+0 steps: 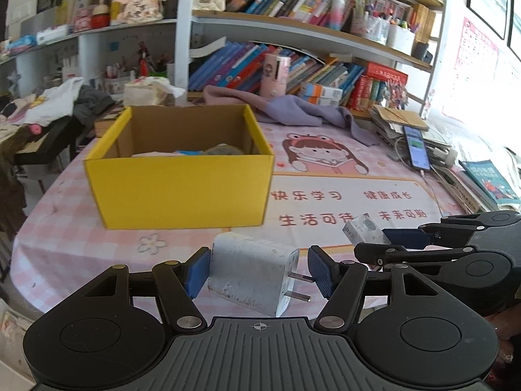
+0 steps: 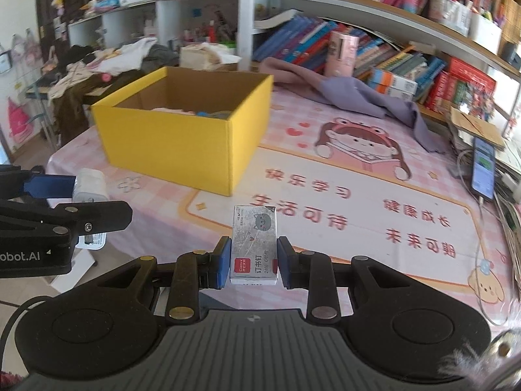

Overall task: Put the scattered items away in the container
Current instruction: 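Lift the charger and medicine box and carry both toward the yellow box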

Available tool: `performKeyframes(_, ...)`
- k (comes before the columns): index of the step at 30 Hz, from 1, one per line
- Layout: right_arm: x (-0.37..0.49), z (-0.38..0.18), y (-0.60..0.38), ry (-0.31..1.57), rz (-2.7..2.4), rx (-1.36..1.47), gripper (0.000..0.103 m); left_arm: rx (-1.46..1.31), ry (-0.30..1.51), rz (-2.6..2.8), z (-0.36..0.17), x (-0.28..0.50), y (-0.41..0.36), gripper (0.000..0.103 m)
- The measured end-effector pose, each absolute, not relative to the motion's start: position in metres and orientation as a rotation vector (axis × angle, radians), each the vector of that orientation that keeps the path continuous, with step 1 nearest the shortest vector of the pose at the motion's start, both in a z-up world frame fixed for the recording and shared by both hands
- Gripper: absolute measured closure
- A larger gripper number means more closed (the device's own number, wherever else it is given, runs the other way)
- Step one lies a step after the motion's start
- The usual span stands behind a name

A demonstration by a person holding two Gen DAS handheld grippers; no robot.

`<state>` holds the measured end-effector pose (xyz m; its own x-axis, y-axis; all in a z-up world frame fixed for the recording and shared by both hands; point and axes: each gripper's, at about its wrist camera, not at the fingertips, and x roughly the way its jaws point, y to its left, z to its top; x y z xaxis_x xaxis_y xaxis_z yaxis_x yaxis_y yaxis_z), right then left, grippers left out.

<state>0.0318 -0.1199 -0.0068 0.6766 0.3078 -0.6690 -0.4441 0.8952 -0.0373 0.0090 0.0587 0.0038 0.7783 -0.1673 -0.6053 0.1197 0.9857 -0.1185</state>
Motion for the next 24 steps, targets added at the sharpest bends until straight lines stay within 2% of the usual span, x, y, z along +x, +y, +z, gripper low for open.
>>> performKeyframes(24,0.027,-0.008,-0.036,0.723,0.648,-0.304,0.075,-0.13,0.693,-0.012,-0.005,-0.004,0.125,0.038)
